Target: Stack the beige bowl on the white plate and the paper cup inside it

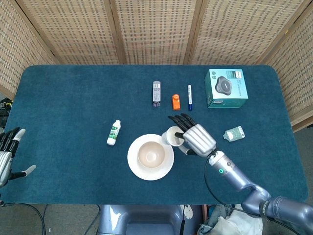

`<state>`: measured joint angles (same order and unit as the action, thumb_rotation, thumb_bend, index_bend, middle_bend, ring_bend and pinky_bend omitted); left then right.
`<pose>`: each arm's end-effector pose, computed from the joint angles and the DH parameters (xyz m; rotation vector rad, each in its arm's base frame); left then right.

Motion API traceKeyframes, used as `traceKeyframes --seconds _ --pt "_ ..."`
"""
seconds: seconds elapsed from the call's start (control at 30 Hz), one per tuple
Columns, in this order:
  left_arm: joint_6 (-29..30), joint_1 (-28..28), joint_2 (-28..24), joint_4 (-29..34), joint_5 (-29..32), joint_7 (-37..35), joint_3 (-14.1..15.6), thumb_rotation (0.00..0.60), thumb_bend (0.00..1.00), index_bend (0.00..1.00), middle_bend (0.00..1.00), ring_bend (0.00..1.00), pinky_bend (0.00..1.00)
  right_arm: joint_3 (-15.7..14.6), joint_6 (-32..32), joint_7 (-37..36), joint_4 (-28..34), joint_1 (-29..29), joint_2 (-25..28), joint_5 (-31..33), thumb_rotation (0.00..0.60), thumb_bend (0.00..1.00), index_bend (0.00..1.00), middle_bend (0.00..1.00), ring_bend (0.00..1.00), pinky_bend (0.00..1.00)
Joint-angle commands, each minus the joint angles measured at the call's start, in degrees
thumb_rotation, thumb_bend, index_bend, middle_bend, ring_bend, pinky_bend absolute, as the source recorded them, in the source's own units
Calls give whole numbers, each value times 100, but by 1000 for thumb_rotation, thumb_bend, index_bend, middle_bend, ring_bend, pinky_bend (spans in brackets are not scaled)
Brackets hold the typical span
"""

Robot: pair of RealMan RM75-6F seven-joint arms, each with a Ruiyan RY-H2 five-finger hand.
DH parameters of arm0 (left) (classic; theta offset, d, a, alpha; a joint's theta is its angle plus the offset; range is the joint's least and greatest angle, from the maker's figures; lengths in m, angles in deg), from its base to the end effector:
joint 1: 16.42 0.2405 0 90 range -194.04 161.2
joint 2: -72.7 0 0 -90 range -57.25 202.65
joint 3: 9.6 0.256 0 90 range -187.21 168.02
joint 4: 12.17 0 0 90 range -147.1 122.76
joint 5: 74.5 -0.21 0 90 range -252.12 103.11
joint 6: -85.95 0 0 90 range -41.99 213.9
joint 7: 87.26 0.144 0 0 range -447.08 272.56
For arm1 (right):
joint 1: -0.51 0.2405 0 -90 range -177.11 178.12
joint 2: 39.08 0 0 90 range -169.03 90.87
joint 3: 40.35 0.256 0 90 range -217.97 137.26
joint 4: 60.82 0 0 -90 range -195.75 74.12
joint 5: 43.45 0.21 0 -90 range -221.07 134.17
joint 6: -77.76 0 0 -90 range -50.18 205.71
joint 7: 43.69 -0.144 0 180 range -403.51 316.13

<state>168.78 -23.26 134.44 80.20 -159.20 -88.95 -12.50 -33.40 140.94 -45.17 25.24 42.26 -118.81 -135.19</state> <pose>-0.3127 0.1922 0.1690 -1.4052 -0.9095 -0.8924 -0.1261 -0.3280 0.0359 2.0336 -0.7077 1.2752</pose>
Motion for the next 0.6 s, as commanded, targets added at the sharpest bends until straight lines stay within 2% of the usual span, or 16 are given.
traceKeyframes --seconds 0.03,0.3,0.6 --pt "8 5 -4 -1 -10 -29 6 600 0 0 0 0 0 146 -479 891 796 310 215 110 600 434 635 0 0 16" --pt "-5 9 -40 -40 14 -156 -2 600 0 0 0 0 0 214 -1074 1848 980 612 -301 680 600 434 635 0 0 24" --pt "-59 -13 -53 -48 33 -201 -3 600 0 0 0 0 0 158 -1366 2502 721 745 -667 1179 600 434 635 0 0 27"
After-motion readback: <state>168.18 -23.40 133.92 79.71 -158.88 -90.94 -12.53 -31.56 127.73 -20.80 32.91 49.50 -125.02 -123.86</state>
